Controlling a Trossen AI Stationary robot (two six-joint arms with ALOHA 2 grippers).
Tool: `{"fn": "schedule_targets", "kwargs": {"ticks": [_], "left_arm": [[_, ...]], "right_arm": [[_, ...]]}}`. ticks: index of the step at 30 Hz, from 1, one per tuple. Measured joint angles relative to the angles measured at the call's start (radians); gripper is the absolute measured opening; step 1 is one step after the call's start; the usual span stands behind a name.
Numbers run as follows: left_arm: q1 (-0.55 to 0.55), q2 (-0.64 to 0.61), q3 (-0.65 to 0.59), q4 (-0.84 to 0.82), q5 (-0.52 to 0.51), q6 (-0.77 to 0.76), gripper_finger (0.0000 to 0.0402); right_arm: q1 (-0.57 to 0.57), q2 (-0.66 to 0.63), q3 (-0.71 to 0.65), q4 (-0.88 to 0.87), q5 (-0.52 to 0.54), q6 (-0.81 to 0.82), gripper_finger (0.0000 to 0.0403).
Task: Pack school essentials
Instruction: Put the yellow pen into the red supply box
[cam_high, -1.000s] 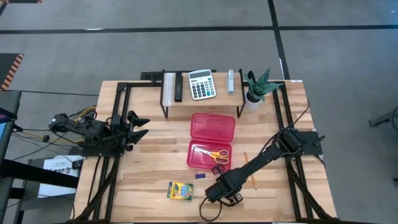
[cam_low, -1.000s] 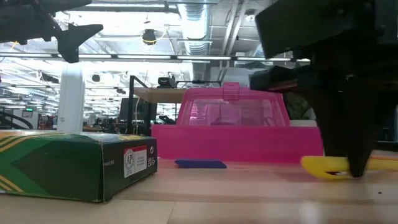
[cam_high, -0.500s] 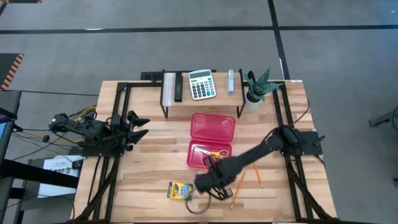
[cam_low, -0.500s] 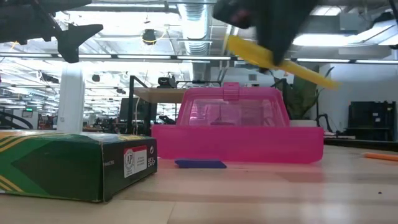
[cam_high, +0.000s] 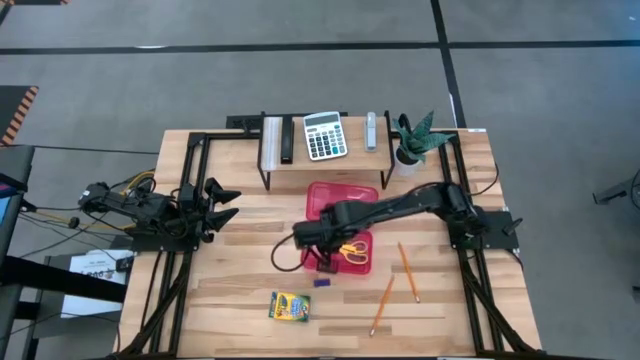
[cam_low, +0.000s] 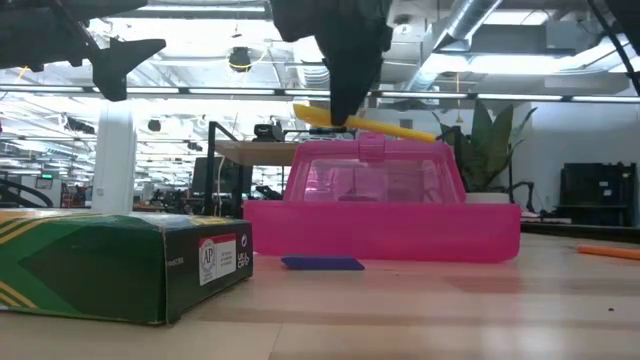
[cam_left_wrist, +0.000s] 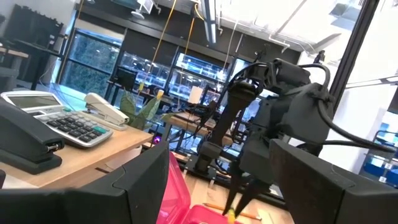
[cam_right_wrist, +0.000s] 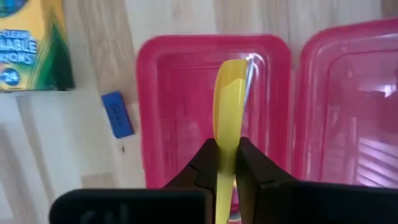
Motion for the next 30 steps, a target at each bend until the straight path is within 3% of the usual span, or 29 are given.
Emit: {"fn": "schedule_targets", "kwargs": {"ticks": [19,30], "left_arm": [[0.000,0.000,0.000,-0.001,-0.001,0.006,0.0263],[0.000,0.000,0.000,0.000,-0.002,0.005,0.0263]], "right_arm": [[0.020,0.002,-0.285,0.262,-0.060,0.011,0.0040],[0.024,0.001,-0.293,0.313,-0.060,0.010,0.0074]]}}
